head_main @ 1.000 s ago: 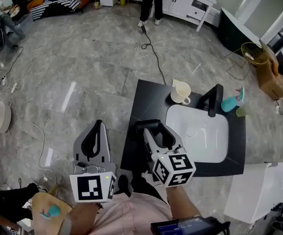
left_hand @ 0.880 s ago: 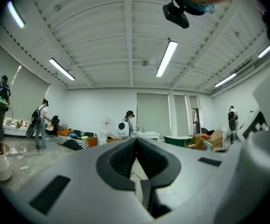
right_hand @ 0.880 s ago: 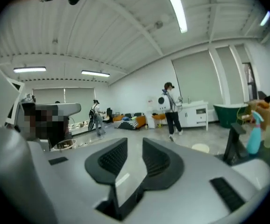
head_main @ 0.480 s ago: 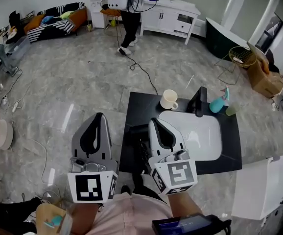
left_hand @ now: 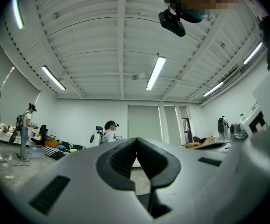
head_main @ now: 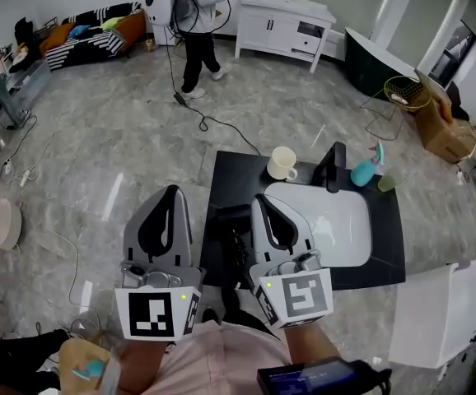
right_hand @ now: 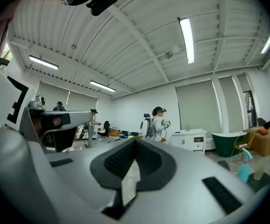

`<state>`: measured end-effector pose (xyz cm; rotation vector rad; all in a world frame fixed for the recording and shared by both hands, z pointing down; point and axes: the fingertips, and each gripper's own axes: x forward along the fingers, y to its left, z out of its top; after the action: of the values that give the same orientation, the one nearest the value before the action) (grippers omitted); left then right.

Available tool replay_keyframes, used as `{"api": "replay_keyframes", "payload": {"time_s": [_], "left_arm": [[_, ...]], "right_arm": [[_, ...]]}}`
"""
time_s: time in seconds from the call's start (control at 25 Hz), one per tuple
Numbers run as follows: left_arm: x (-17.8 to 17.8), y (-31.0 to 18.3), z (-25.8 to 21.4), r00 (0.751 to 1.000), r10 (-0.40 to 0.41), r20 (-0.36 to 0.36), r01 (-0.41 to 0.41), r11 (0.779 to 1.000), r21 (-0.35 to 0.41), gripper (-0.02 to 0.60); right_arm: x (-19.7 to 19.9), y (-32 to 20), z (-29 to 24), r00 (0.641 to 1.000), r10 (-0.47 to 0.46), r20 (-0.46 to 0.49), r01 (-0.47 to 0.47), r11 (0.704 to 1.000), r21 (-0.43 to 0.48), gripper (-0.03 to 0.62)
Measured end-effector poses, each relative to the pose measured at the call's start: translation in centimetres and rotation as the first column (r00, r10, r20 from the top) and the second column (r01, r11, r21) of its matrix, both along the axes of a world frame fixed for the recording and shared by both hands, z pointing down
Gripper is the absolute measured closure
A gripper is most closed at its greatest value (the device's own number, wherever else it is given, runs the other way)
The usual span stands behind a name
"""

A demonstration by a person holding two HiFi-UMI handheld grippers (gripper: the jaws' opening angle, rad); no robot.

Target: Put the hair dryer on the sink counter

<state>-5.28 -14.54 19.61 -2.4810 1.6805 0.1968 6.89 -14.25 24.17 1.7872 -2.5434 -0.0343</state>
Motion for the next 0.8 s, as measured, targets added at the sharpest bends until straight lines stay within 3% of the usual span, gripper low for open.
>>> {"api": "replay_keyframes", "payload": {"time_s": [0.8], "left_arm": [[0.13, -0.25, 0.24, 1.0, -0.002, -0.01, 0.002, 1.0, 0.001, 0.572]], "right_arm": [[-0.39, -0.34, 0.44, 0.999, -0.02, 0.024, 0.021, 1.0, -0.023, 0.595]]}}
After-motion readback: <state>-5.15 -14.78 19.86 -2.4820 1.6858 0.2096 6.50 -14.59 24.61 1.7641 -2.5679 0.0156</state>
